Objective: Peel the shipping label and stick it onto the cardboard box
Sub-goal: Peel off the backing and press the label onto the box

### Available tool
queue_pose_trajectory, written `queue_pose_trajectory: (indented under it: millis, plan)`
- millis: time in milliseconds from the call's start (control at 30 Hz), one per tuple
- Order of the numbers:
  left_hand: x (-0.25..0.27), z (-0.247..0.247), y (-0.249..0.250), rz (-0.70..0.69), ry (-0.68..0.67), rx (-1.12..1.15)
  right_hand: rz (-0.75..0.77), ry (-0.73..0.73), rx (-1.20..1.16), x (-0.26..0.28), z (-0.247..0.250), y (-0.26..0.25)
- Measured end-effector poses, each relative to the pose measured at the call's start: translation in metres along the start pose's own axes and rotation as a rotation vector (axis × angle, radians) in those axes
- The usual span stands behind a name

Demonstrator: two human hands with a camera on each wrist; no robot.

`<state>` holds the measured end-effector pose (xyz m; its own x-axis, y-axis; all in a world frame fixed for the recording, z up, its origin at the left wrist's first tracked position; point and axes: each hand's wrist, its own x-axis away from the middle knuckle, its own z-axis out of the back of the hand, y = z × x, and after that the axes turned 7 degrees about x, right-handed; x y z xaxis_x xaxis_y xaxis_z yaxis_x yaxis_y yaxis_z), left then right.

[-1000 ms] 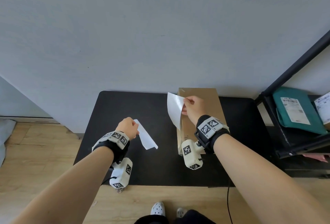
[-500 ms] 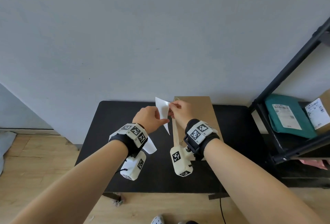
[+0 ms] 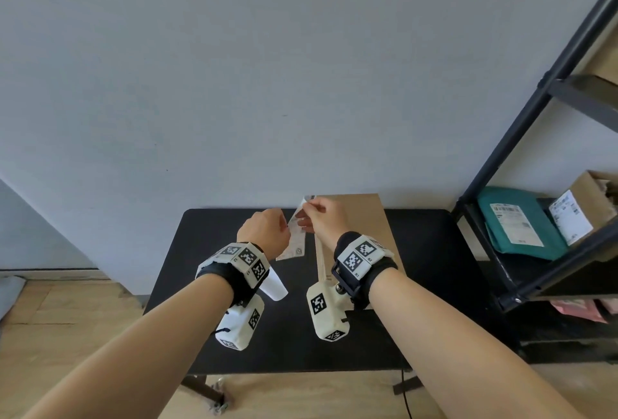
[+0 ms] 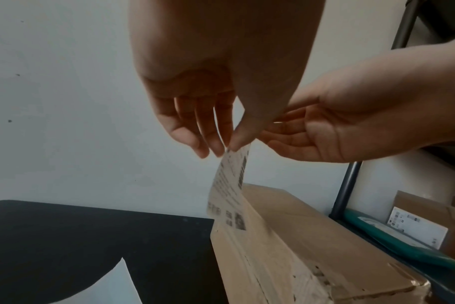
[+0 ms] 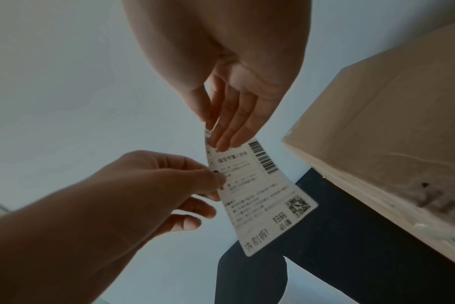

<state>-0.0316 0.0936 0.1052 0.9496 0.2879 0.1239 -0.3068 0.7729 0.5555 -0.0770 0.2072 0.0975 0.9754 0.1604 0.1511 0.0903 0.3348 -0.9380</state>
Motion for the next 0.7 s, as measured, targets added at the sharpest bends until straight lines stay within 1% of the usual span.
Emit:
queue_pose_trajectory:
  millis: [67, 133, 267, 367, 533, 700]
  plan:
    - [-0.002, 0.002, -0.002, -0.006, -0.010, 0.031, 0.003, -0.008, -0.012, 0.000, 0.003, 0.000]
    - [-0.005, 0.004, -0.004, -0.019, -0.020, 0.114, 0.012, -0.002, -0.001, 0.000, 0.013, 0.003]
    - [-0.016, 0.003, -0.005, -0.048, -0.013, 0.455, 0.001, 0.072, 0.141, -0.004, 0.043, 0.020]
    - [-0.022, 0.000, 0.002, -0.038, -0.106, 0.625, -0.052, 0.082, 0.205, -0.008, 0.063, 0.033]
    - [-0.030, -0.013, 0.021, -0.049, -0.209, 0.605, -0.129, -0.019, 0.193, -0.010, 0.090, 0.044]
    - [-0.037, -0.040, 0.031, -0.017, -0.271, 0.613, -0.192, -0.047, 0.174, -0.016, 0.108, 0.062]
